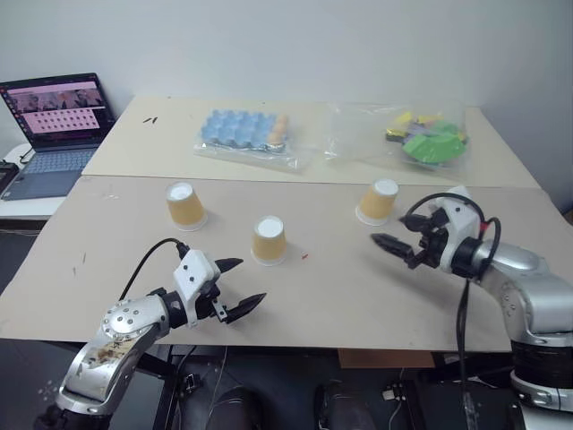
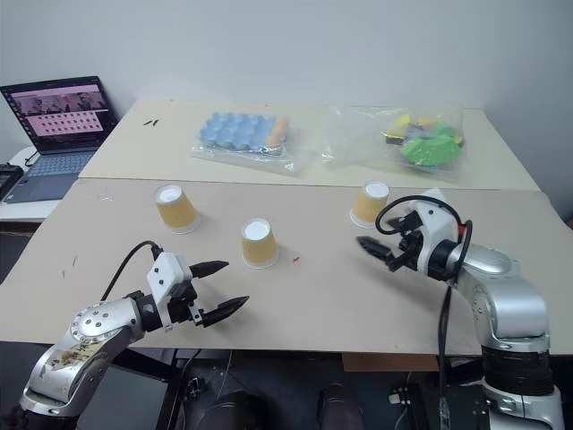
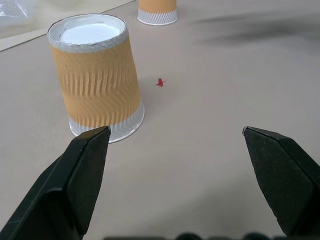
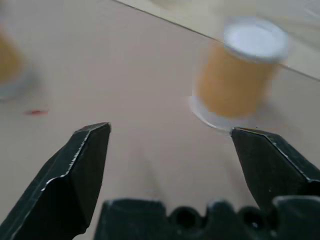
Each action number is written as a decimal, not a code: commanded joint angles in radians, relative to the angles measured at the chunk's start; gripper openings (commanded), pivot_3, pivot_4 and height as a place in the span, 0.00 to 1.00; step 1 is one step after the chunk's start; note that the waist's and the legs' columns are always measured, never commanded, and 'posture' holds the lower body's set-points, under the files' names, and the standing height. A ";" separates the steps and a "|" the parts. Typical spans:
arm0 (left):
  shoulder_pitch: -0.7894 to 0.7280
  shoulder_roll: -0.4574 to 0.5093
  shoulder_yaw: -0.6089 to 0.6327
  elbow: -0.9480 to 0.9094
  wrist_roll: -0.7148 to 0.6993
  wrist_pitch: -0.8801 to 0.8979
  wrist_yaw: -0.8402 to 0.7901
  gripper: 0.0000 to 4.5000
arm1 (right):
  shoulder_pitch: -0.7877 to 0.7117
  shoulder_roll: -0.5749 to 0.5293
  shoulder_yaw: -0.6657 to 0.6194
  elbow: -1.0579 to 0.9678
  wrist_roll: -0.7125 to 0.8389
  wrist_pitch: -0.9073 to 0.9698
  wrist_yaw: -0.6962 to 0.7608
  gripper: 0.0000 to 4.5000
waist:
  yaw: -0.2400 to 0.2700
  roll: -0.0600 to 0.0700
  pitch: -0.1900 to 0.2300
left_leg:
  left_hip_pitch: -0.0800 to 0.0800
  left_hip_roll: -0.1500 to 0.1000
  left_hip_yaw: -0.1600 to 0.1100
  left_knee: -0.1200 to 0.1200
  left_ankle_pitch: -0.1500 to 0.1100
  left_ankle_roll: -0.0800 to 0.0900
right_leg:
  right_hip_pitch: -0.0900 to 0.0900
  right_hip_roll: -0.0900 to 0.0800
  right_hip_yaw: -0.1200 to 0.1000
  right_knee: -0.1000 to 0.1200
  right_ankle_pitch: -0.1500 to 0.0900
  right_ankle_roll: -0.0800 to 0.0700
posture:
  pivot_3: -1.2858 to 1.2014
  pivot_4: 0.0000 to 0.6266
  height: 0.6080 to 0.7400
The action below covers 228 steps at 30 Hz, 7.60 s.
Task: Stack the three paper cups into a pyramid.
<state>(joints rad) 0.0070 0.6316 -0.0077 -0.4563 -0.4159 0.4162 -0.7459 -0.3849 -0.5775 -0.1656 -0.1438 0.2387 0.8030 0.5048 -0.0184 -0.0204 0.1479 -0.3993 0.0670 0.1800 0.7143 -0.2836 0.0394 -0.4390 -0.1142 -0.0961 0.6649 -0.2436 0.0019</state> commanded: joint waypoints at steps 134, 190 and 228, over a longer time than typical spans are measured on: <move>-0.886 -0.153 0.129 1.082 0.186 -0.404 -0.040 0.55 | -0.068 -0.087 0.162 -0.300 0.344 -0.040 0.306 1.00 | 0.010 -0.004 0.002 | -0.011 -0.005 -0.007 0.003 -0.001 0.003 | -0.001 0.000 -0.011 -0.002 -0.002 0.002 | 0.52 0.24 0.75; -1.053 -0.214 -0.083 0.803 0.038 0.042 -0.491 0.99 | 0.061 -0.068 0.119 -0.368 0.317 -0.049 0.169 1.00 | 0.021 -0.002 0.001 | -0.016 -0.003 -0.014 0.015 -0.001 0.004 | 0.000 0.001 -0.016 0.000 -0.001 0.002 | 0.52 0.24 0.75; -0.262 -0.310 0.590 0.393 0.157 -0.027 0.725 0.99 | -0.112 0.139 0.003 0.373 -0.072 -0.393 -0.336 1.00 | 0.016 -0.012 0.003 | -0.011 -0.002 -0.012 0.014 0.000 0.003 | 0.001 -0.002 -0.013 0.004 -0.001 0.002 | 0.52 0.24 0.75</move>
<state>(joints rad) -0.2589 0.3148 0.5642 -0.0475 -0.2698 0.4369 -0.0433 -0.4755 -0.4488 -0.0905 0.2313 0.1442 0.4649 0.2255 -0.0021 -0.0325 0.1511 -0.4106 0.0655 0.1680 0.7287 -0.2837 0.0420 -0.4377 -0.1161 -0.1090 0.6694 -0.2444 0.0044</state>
